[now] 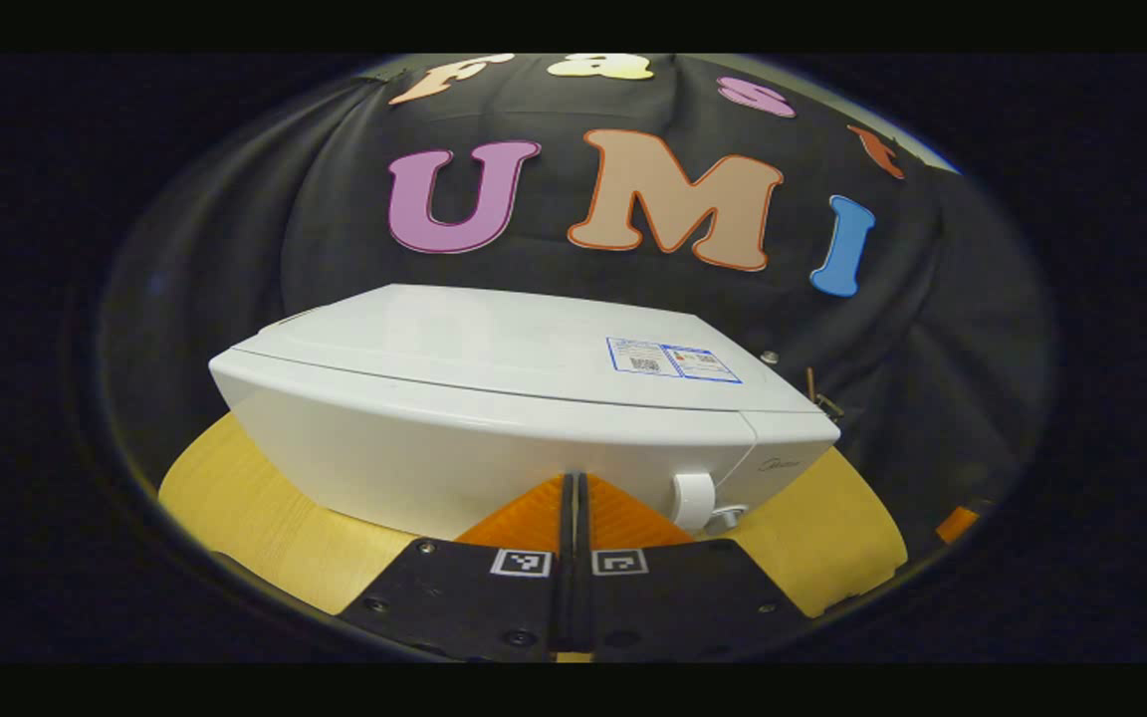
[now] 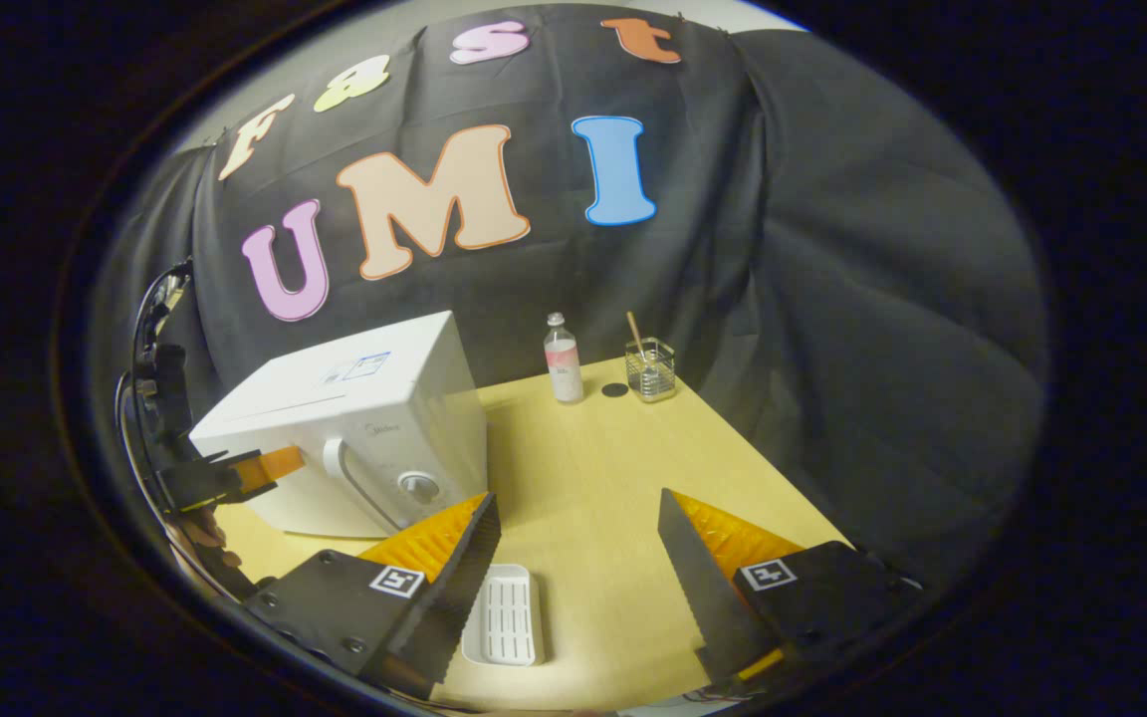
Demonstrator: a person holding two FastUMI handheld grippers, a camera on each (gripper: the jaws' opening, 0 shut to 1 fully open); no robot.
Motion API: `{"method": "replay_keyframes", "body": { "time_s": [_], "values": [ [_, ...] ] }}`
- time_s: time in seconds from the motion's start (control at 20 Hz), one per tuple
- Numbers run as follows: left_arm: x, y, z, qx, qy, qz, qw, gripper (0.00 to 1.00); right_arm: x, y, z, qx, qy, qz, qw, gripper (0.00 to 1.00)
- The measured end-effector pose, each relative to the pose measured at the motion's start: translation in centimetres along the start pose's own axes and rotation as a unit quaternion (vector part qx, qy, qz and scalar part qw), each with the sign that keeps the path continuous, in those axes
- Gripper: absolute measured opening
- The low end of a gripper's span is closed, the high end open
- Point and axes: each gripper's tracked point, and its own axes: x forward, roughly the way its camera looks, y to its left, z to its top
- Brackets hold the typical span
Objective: Open the microwave oven with the left hand, put the food in, and close the microwave oven.
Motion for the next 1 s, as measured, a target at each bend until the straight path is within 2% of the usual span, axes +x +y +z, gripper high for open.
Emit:
{"method": "replay_keyframes", "body": {
  "time_s": [0.05,0.1,0.25,0.4,0.45,0.5,0.65,0.75,0.8,1.0],
  "values": [
    [-0.1,0.2,0.0,0.001,0.001,0.001,1.0,0.01,-0.1,0.1,0.1,0.0,-0.002,0.001,1.0,0.99],
    [-0.2,0.4,0.0,0.003,0.001,0.003,1.0,0.01,-0.3,0.2,0.3,0.0,-0.005,0.003,1.0,0.92],
    [-0.3,0.6,0.3,0.015,0.0,0.01,1.0,0.01,-0.7,0.4,0.8,-0.001,-0.012,0.007,1.0,0.92],
    [-1.3,0.8,2.5,0.033,-0.021,0.015,0.999,0.01,-0.9,0.6,2.2,-0.01,-0.022,0.017,1.0,0.92],
    [-1.9,0.7,3.4,0.036,-0.032,0.015,0.999,0.04,-0.9,0.6,2.9,-0.016,-0.028,0.019,0.999,0.92],
    [-2.7,0.7,4.6,0.038,-0.044,0.014,0.998,0.01,-0.8,0.5,3.6,-0.022,-0.036,0.019,0.999,0.92],
    [-5.0,1.0,7.0,0.037,-0.072,0.02,0.997,0.0,-0.8,1.1,6.0,-0.029,-0.056,0.028,0.998,0.92],
    [-6.7,1.0,8.5,0.038,-0.088,0.021,0.995,0.03,-1.1,1.6,7.3,-0.034,-0.064,0.036,0.997,0.92],
    [-7.5,1.2,9.2,0.04,-0.096,0.024,0.994,0.0,-1.3,1.9,8.1,-0.037,-0.07,0.042,0.996,0.92],
    [-10.6,2.2,10.5,0.056,-0.117,0.037,0.991,0.01,-2.7,3.3,11.1,-0.048,-0.102,0.06,0.992,0.92]
  ]
}}
